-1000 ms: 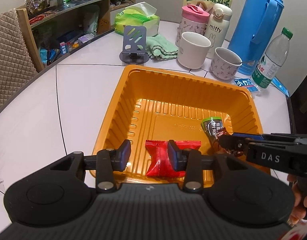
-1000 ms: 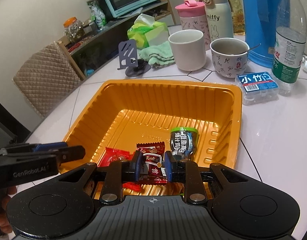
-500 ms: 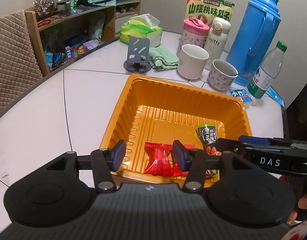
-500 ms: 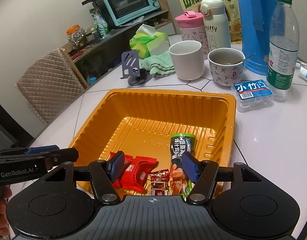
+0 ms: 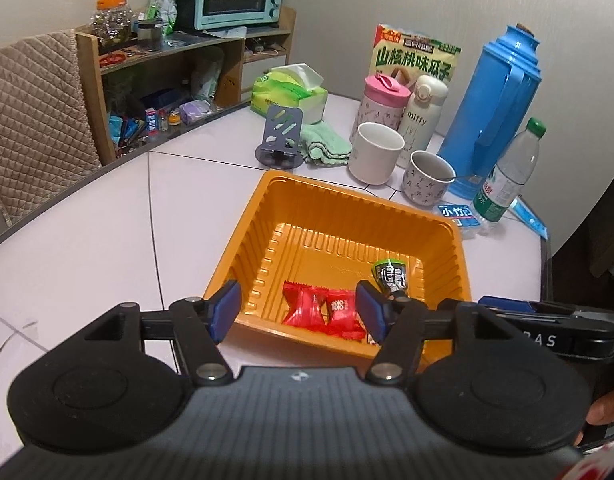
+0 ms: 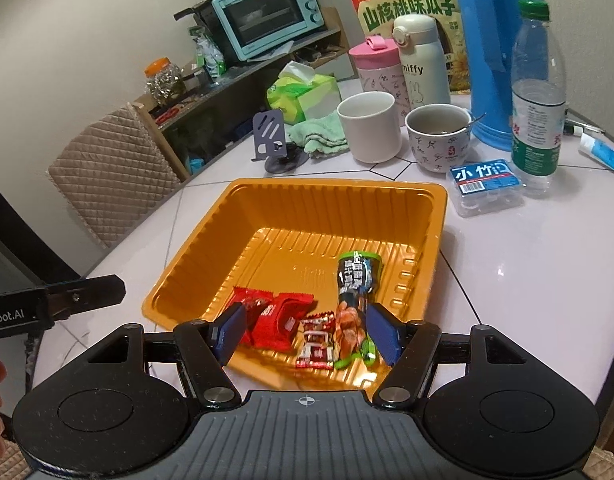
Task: Organize snacks
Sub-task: 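Carry both packets into the orange tray and open both tools to release them, then move both open tools back toward the loose candies on the table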
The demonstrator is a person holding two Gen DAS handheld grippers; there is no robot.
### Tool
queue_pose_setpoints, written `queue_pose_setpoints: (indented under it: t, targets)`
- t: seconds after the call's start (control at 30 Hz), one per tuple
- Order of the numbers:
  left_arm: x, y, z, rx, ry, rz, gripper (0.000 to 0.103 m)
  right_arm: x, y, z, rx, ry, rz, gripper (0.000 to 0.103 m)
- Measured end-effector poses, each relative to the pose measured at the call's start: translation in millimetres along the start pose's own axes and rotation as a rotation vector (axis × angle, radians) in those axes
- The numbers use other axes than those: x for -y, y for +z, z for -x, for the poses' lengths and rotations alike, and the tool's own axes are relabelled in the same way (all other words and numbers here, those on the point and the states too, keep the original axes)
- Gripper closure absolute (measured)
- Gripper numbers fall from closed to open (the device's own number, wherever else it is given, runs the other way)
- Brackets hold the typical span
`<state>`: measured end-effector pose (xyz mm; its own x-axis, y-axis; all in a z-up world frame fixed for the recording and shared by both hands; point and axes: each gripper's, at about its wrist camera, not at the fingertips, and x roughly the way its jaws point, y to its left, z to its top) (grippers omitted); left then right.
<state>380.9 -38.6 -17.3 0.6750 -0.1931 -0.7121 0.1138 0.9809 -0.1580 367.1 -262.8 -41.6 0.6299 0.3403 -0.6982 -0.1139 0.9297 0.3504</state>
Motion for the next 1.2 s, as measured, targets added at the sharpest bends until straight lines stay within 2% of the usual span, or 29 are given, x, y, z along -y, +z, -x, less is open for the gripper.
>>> queue_pose_setpoints:
  t: [0.27, 0.6, 0.9, 1.2]
  targets:
    - [-5.5, -24.6, 43.4, 0.012, 0.026, 0.052, 0.042, -5.9, -18.0, 36.9, 0.014, 0.033, 0.031, 0.032]
    - [-18.3, -65.8, 95.8, 0.02, 0.072, 0.115, 0.042, -17.3, -45.8, 66.4, -0.02, 0.075, 0.064, 0.029]
    - [-36.8, -118.6, 128.4, -0.018, 0.111, 0.173, 0.042, -37.9, -77.2, 71.3, -0.092, 0.122, 0.137, 0.029]
    - [-59.0, -166.7, 144.9, -0.075, 0.177, 0.223, 0.042, -64.1, -115.2, 56.0, -0.178, 0.148, 0.218, 0.029]
